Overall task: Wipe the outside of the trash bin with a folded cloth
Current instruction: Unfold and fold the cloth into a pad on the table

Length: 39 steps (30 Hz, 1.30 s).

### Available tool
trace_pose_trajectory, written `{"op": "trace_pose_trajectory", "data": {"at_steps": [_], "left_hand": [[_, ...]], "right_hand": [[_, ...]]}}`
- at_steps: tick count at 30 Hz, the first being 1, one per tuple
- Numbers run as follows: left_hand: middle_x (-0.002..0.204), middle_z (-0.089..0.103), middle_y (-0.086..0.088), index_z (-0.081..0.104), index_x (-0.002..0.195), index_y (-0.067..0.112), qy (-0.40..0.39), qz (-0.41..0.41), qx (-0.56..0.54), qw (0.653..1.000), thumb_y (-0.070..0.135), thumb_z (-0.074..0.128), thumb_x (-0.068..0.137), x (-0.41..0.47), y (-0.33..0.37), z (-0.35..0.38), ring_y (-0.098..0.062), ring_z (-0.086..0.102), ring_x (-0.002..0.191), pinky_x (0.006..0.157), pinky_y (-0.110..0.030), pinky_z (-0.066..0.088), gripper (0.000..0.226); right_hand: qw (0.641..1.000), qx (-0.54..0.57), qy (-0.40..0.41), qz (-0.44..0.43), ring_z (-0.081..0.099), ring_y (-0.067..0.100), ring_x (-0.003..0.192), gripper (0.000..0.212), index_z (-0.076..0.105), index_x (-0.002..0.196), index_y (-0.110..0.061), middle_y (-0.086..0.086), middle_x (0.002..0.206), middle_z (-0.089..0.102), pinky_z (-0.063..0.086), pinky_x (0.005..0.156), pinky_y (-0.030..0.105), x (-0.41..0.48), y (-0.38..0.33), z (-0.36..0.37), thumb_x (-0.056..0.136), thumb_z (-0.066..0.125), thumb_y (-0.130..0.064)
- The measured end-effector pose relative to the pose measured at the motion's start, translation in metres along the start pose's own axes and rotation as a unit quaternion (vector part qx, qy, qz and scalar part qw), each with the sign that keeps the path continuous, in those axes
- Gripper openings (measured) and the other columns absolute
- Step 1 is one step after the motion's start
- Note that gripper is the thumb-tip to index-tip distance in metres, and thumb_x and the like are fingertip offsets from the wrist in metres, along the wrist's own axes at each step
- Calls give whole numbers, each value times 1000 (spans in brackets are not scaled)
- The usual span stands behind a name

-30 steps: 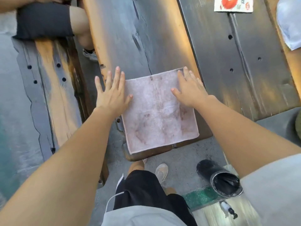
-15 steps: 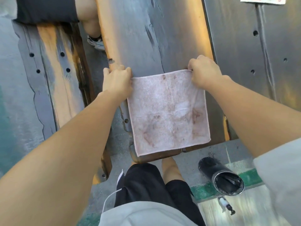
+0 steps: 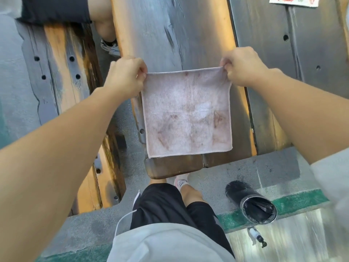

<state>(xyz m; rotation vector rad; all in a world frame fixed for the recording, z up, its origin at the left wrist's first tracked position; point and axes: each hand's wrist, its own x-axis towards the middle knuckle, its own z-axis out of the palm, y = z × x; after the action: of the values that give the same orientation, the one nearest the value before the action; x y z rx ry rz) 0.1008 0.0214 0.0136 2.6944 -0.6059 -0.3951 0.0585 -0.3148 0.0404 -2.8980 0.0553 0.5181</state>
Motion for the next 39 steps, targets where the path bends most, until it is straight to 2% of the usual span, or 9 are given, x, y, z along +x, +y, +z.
{"op": "trace_pose_trajectory", "data": {"at_steps": [2,7,16,23,29,32,35,37,39], "left_hand": [[98,65,-9,69,105,13,-8,17,-1,1000,19,57,92,-18,3,-2,-36,59,99,89,-53,48,18],[93,61,-3,70,107,18,-36,37,24,998,21,59,93,-74,13,8,-33,58,92,82,-52,51,17],[97,65,-7,75,106,18,-70,14,84,994,16,62,92,-173,46,54,-35,58,91,78,-46,44,19],[96,67,-8,76,97,17,-48,6,99,994,12,64,91,-203,56,78,-36,56,87,72,-41,33,14],[94,67,-5,76,94,18,-57,0,110,992,14,66,90,-209,57,85,-33,55,87,74,-41,36,12],[91,65,0,75,89,23,-90,-11,112,990,33,68,89,-205,63,79,-29,53,91,78,-41,34,12],[80,64,1,72,73,20,-75,-13,131,988,45,67,88,-192,77,71,-30,54,85,76,-39,34,30],[84,65,-4,74,78,15,-59,8,138,989,38,64,91,-173,91,69,-33,56,86,75,-39,36,29],[96,66,-8,76,96,12,-70,50,139,987,29,60,94,-143,112,71,-35,57,93,80,-41,40,23]], "right_hand": [[999,31,-6,-13,60,34,105,23,71,103,-11,12,103,71,49,94,41,-19,0,-1,91,52,-6],[996,57,-31,-60,63,31,99,22,73,102,-16,6,101,73,50,91,41,-71,7,8,91,56,-9],[988,69,-102,-91,64,27,100,18,73,102,-16,2,105,73,52,87,42,-168,15,72,90,59,-11],[988,90,-84,-88,63,28,95,18,70,97,-16,4,99,71,52,82,43,-200,18,103,89,56,-10],[988,88,-91,-84,65,29,93,20,71,94,-16,3,95,72,52,80,42,-210,22,110,87,53,-9],[989,129,-73,-13,64,30,89,19,73,89,-20,1,89,73,52,80,41,-212,20,113,87,55,-14],[978,173,17,115,63,31,94,18,73,95,-19,6,94,74,52,85,40,-208,17,110,88,56,-18],[954,208,40,211,61,33,93,12,69,89,-18,8,88,69,50,81,37,-205,15,108,87,57,-20],[931,240,21,275,55,34,78,18,57,64,-19,6,65,54,44,64,34,-203,12,107,82,58,-21]]}}
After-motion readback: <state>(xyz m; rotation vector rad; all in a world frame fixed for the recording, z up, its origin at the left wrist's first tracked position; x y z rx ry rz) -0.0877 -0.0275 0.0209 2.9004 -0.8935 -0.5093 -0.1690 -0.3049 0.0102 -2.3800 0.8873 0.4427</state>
